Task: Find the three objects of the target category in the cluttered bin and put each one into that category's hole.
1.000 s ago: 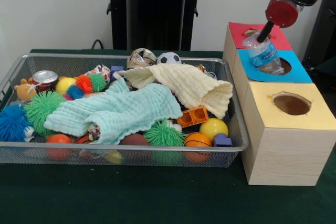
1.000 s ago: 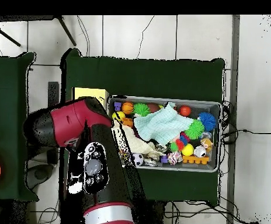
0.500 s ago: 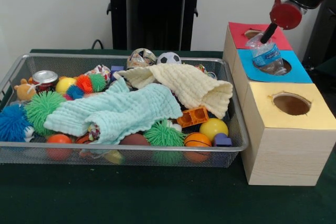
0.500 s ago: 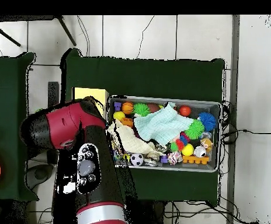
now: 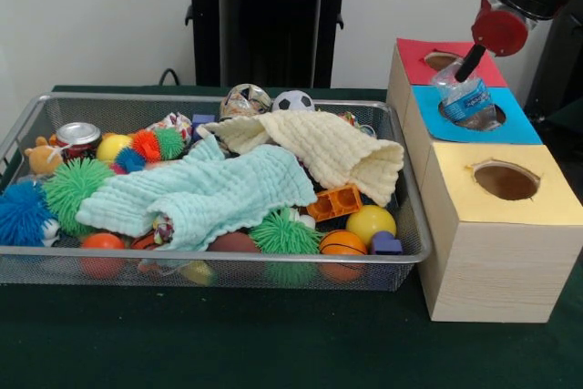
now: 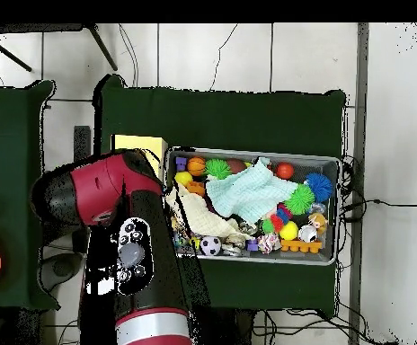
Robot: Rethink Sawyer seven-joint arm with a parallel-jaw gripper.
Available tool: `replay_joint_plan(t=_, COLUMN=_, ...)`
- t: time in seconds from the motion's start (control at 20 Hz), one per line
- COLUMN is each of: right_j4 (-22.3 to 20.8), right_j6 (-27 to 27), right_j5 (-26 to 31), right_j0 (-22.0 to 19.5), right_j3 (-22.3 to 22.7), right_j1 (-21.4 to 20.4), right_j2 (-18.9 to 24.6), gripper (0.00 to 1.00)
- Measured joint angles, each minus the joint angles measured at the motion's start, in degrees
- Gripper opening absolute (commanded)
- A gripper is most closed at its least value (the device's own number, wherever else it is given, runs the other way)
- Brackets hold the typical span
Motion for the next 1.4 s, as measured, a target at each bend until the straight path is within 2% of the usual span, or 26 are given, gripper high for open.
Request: replay_joint_plan(t=1.4, right_j4=2.02, right_j6=0.00, right_j5=0.01, right_j0=2.47, right_j3=-1.21, right_j1=0.37, right_j2=-3.14, gripper=1.00)
